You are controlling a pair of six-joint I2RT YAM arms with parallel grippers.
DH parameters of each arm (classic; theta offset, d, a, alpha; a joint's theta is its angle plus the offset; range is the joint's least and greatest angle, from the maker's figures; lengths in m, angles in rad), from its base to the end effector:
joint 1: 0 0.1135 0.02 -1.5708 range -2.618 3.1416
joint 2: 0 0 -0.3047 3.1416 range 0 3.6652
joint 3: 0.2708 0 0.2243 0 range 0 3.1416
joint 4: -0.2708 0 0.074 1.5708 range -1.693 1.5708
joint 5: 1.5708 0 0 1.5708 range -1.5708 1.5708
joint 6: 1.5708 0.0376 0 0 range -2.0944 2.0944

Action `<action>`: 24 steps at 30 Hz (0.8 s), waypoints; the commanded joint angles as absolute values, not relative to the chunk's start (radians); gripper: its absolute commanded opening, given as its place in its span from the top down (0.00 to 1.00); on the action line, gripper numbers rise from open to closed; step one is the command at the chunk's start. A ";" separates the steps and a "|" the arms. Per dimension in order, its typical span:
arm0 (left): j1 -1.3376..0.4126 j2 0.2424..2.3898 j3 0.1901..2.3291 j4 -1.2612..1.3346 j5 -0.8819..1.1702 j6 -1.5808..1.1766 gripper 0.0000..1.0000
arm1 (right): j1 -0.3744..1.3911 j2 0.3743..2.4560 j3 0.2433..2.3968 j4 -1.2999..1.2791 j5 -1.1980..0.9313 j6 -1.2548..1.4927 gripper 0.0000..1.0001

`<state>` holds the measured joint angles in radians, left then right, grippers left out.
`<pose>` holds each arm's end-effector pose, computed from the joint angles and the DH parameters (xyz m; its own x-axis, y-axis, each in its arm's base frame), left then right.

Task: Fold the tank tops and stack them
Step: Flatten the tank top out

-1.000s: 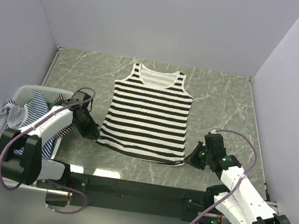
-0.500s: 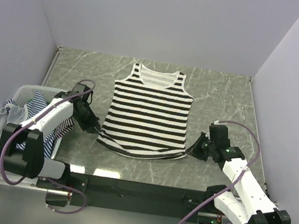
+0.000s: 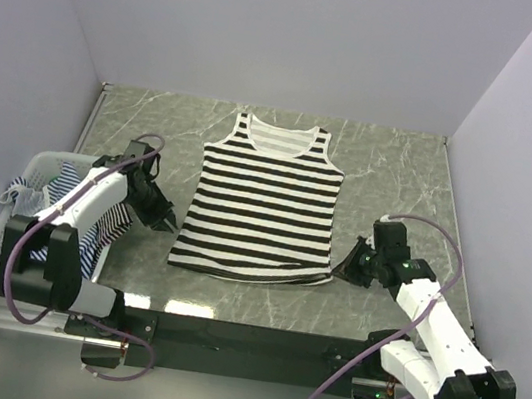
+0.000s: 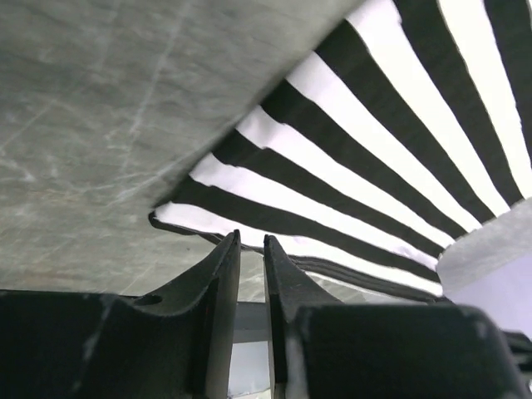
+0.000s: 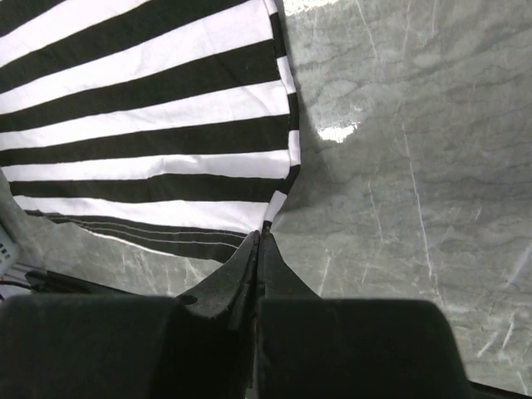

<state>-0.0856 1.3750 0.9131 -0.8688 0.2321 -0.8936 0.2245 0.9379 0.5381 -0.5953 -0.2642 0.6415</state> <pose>0.2057 -0.0263 0.2624 -0.7137 -0.7000 0.0251 -0.6679 0.6694 -0.3253 0.1170 0.0368 0.2378 -0.8667 0.3946 -0.3051 0.2061 0.8404 0.5013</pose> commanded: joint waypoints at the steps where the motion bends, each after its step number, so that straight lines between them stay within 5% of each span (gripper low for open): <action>1: -0.084 1.327 0.899 -0.806 0.296 -0.864 0.76 | 0.216 0.922 0.505 -0.563 -0.299 0.650 1.00; 5: -0.155 1.302 0.867 -0.703 0.322 -0.888 0.71 | 0.218 0.887 0.407 -0.525 -0.319 0.695 0.98; 10: -0.305 1.333 0.888 -0.591 0.269 -0.975 0.66 | 0.299 0.767 0.460 -0.616 -0.168 0.724 0.54; 12: -0.368 1.353 0.876 -0.519 0.264 -1.026 0.64 | 0.313 0.756 0.503 -0.597 -0.109 0.732 0.47; 18: -0.436 1.477 0.864 -0.427 0.154 -1.124 0.66 | 0.328 0.949 0.655 -0.332 0.064 0.709 0.40; 24: -0.445 1.580 0.887 -0.393 0.083 -1.163 0.68 | 0.308 1.423 1.016 -0.267 0.134 0.571 0.40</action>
<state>-0.4385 1.5589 0.8700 -0.4435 0.1493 -1.1217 0.3183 1.2980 0.8795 -0.3664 0.0517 0.6598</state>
